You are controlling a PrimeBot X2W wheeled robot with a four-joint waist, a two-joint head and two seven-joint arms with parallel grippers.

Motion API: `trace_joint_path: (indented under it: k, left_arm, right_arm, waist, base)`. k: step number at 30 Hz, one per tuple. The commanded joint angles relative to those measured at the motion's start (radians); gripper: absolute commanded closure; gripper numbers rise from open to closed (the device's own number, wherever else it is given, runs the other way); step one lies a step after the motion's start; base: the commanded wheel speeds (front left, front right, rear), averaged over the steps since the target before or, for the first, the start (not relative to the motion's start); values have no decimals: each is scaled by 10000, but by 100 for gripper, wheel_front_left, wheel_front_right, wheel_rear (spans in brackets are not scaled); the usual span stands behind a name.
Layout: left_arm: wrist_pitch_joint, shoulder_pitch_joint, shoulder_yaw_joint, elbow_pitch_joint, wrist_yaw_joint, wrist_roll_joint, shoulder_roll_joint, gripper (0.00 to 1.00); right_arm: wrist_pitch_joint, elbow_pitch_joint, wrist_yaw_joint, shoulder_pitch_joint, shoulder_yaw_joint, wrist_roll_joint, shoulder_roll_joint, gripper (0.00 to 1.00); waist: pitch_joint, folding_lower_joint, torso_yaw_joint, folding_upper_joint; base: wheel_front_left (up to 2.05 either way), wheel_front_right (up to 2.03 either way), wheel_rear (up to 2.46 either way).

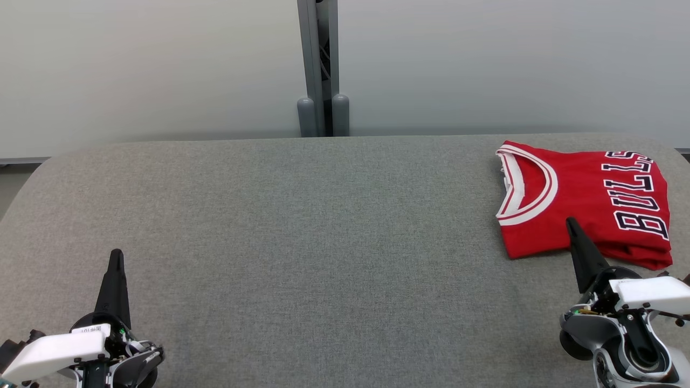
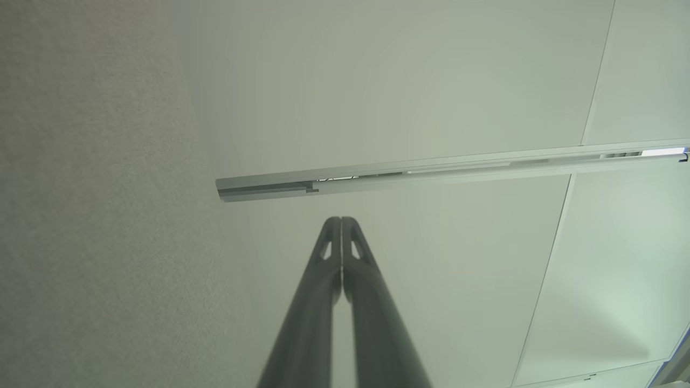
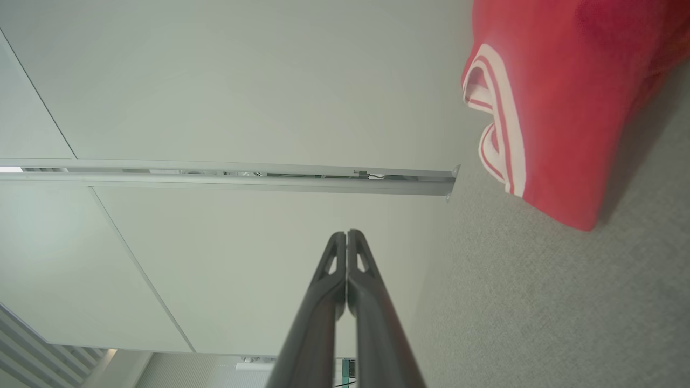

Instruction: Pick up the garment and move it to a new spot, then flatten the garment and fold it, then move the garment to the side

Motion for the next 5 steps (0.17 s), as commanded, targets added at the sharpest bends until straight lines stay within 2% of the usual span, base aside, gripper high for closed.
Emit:
trace_joint_path:
  k: [1,5]
  left_arm:
    - [29,-184,45,2,-57,31,32,100]
    - [26,-185,48,1,-57,36,28,100]
  right_arm:
    - [11,25,0,-45,-40,-39,-47,100]
    - [12,24,2,-45,-40,-40,-46,100]
  waist:
    - [0,-1,0,0]
    - [0,-1,0,0]
  base:
    - [0,0,0]
    - [0,0,0]
